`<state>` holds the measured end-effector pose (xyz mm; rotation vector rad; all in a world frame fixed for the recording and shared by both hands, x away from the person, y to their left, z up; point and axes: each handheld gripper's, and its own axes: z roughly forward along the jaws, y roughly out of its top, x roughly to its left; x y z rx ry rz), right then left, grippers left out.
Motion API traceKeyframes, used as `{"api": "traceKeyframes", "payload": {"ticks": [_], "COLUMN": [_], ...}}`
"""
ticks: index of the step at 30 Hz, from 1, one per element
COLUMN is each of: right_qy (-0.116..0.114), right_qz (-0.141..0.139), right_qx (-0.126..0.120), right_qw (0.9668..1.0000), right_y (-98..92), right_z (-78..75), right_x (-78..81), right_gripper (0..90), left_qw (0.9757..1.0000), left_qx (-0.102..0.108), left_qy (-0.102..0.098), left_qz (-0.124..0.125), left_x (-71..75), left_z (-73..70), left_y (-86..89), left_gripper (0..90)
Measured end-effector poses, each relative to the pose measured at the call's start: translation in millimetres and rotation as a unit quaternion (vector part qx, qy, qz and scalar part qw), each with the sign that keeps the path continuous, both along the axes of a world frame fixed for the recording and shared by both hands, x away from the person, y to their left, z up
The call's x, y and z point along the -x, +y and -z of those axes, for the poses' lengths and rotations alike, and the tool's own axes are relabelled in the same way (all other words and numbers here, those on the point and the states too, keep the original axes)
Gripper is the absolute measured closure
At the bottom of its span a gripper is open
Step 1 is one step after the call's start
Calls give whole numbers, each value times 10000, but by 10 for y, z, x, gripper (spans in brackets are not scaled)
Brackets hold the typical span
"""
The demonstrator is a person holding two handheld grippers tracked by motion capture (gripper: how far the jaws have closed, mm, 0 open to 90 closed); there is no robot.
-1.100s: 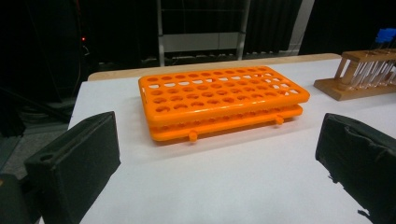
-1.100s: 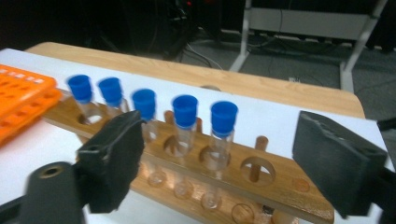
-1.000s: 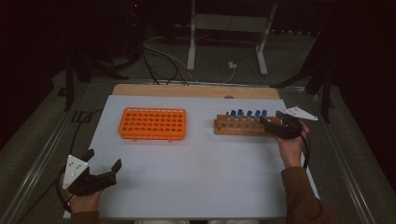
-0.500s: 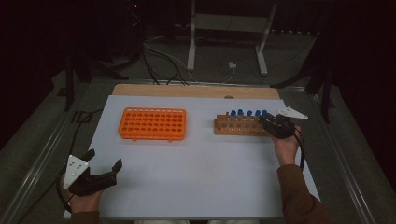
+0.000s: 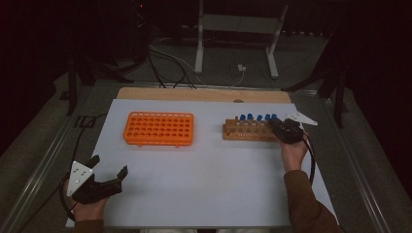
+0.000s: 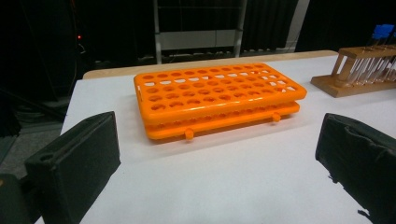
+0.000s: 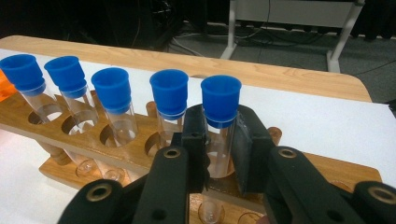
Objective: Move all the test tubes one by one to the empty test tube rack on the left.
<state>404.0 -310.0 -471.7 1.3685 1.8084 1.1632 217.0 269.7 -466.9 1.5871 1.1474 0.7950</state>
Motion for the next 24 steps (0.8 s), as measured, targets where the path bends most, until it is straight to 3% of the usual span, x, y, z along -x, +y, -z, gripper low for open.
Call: {"api": "traceKeyframes", "payload": {"ticks": [24], "right_qy": [-330], "right_qz": [4], "right_qx": [-101], "right_qw": [9994], "right_y": [-71], "right_z": [-222], "right_x": [90], "right_gripper": [766], "left_qw": [10000], "left_qx": [-31], "left_qy": [41], "left_qz": [11], "left_x": [-9], "left_z": [7], "left_y": [-12], "left_gripper": [7]}}
